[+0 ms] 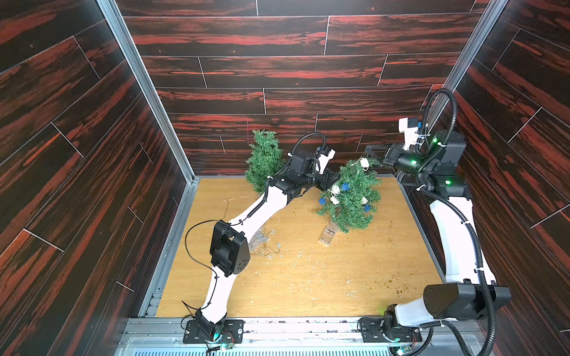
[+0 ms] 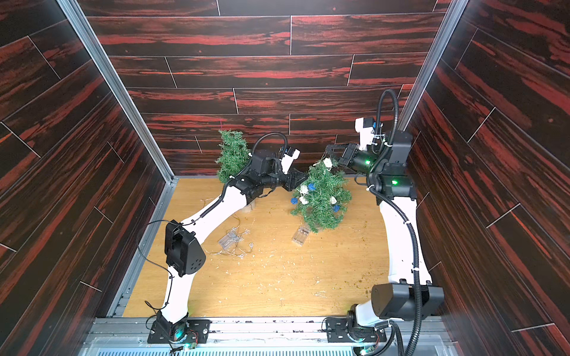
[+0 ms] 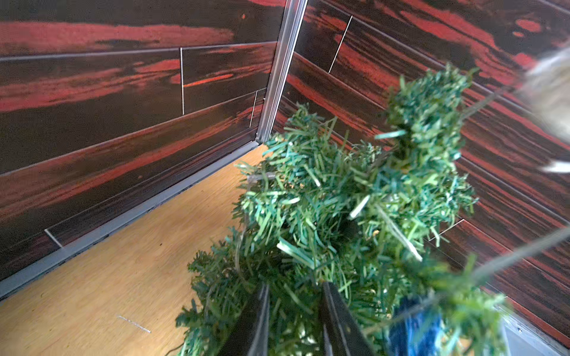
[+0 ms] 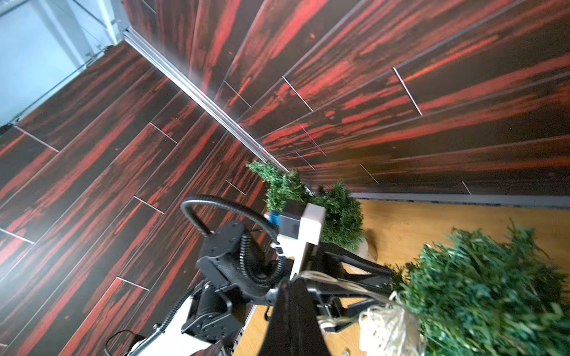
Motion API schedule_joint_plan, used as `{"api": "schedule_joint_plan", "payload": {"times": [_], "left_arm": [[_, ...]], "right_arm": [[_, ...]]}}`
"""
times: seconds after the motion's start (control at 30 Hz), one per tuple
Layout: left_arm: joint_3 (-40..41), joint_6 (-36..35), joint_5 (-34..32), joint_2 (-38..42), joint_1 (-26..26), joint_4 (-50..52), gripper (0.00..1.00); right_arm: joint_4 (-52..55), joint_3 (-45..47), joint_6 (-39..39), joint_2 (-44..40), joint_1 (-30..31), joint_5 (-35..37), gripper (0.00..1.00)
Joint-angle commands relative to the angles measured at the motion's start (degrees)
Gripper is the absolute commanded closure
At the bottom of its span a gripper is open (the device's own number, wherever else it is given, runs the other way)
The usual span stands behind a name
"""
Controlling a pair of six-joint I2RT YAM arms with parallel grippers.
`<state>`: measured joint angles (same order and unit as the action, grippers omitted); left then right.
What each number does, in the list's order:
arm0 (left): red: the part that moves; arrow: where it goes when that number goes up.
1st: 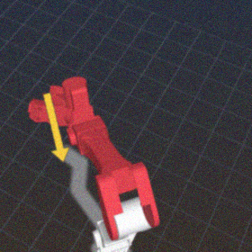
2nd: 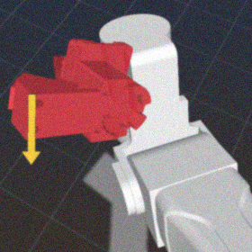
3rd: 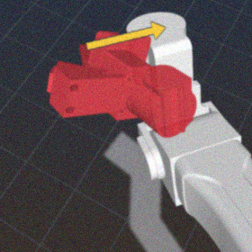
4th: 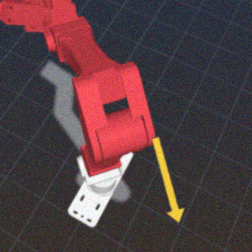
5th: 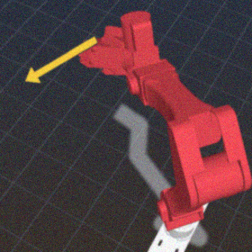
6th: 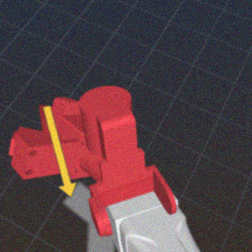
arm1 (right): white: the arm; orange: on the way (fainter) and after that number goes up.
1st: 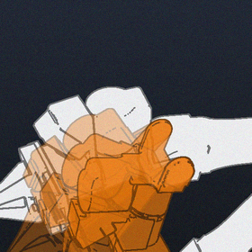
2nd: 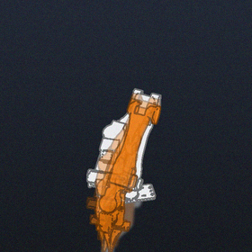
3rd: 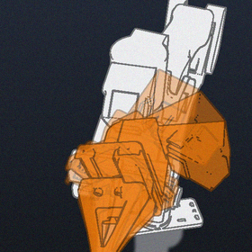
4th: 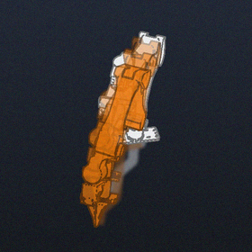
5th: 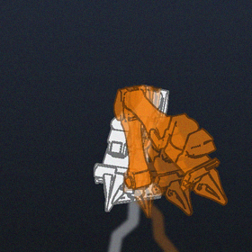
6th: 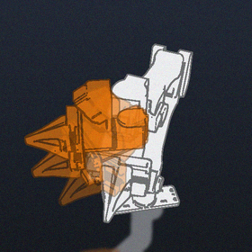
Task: Remove string lights from the small christmas tree
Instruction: Pick up the light string from the Christmas tree, then remove the light string from the Christmas tree.
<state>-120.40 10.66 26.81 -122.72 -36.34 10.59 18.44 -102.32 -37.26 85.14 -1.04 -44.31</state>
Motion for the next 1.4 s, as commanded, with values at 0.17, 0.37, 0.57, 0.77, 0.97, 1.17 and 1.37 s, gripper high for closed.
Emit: {"api": "schedule_joint_plan", "payload": {"times": [0.17,0.37,0.57,0.77,0.97,1.17,1.37], "left_arm": [[1.77,-1.32,-0.4,3.57,-0.39,1.71,0.69],[2.11,-1.43,-0.59,3.91,-0.58,1.7,0.69],[2.58,-1.37,-0.85,4.24,-0.63,1.71,0.69],[3.06,-1.59,-1.16,4.57,-1.32,1.54,0.69],[3.06,-2.05,-1.96,5.19,-2.98,1.32,0.69],[3.2,-2.77,-3.24,6.28,-3.65,1.1,0.69],[6.3,-6.1,-6.78,10.37,-3.01,2.72,0.6]], "right_arm": [[0.79,-9.08,1.26,2.51,-0.4,0.75,1.0],[2.13,-17.01,0.7,4.88,-0.75,2.38,1.0],[2.12,-21.19,-0.01,6.85,-1.5,2.74,1.0],[0.11,-14.16,0.01,6.16,-1.86,2.13,0.99],[-6.53,-3.48,-2.21,4.46,-1.86,0.24,0.98],[-10.19,3.61,-2.96,4.07,-1.83,-1.56,0.98],[-6.57,4.31,0.71,2.28,-1.86,-0.56,0.98]]}}
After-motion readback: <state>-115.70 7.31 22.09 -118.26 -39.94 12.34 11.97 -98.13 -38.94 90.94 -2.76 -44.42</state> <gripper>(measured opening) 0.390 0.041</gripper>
